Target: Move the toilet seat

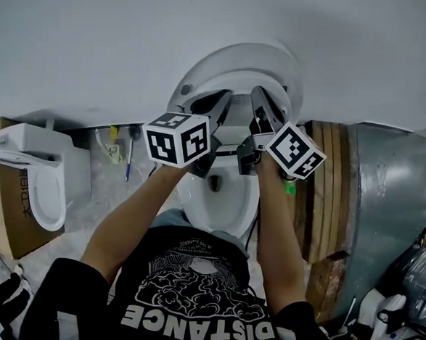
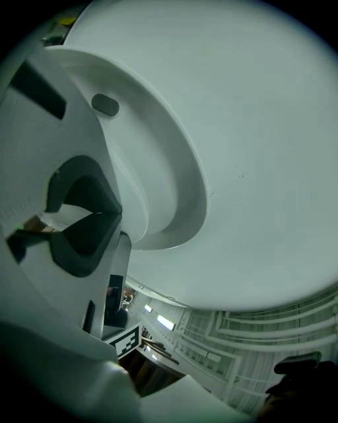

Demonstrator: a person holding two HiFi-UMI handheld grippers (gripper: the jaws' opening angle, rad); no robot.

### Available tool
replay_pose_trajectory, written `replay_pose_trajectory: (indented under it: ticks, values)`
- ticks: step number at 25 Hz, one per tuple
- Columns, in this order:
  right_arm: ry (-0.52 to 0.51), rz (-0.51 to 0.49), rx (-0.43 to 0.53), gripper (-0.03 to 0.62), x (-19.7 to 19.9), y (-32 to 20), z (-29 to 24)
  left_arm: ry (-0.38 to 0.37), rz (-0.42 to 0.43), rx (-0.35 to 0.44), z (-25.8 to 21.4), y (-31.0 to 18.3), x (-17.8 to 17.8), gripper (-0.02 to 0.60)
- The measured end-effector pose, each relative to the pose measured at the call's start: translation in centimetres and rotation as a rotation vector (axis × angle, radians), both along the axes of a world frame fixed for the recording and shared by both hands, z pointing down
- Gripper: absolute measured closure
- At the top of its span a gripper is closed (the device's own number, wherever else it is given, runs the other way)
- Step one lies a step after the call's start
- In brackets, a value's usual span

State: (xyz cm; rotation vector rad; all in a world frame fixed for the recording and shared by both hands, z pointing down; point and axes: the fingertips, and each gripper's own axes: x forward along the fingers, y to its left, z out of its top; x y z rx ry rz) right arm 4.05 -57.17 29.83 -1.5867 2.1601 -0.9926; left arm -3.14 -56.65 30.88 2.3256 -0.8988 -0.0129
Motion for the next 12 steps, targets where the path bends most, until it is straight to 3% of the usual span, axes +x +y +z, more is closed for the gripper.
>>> replay_pose_trajectory:
  ticks: [12]
  values:
    - [0.004,0.023,0.007,0.563,0.0,-3.0,0.5,-0.012,0.021,0.010,0.6,-2.9,0.3,0.568]
